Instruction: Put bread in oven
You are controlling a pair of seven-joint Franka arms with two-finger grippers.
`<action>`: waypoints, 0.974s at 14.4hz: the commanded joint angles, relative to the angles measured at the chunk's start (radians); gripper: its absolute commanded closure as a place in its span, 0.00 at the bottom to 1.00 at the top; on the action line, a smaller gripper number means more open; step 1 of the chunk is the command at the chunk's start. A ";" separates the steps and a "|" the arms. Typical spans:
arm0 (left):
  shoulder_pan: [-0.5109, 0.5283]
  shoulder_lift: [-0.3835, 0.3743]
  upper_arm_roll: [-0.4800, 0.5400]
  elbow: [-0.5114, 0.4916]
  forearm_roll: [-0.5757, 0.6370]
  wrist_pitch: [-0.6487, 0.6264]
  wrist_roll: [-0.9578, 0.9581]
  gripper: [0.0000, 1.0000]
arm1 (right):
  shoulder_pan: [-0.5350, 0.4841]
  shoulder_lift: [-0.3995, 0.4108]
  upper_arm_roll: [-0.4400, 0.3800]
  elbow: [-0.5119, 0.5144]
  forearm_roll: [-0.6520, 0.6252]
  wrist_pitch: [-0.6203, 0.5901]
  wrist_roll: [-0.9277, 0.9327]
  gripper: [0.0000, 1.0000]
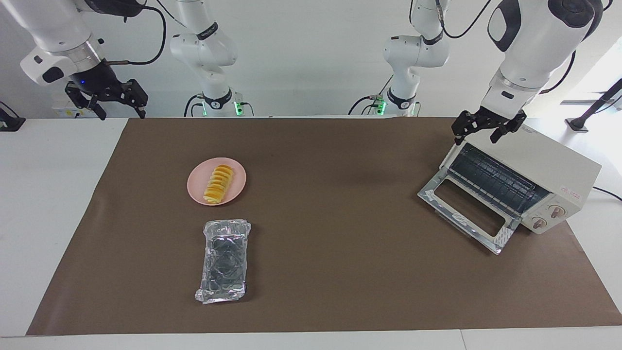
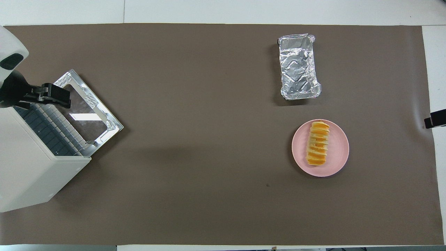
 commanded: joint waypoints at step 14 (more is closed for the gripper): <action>0.007 -0.015 -0.002 -0.015 -0.015 -0.007 0.001 0.00 | 0.083 -0.117 0.017 -0.287 0.001 0.183 0.150 0.00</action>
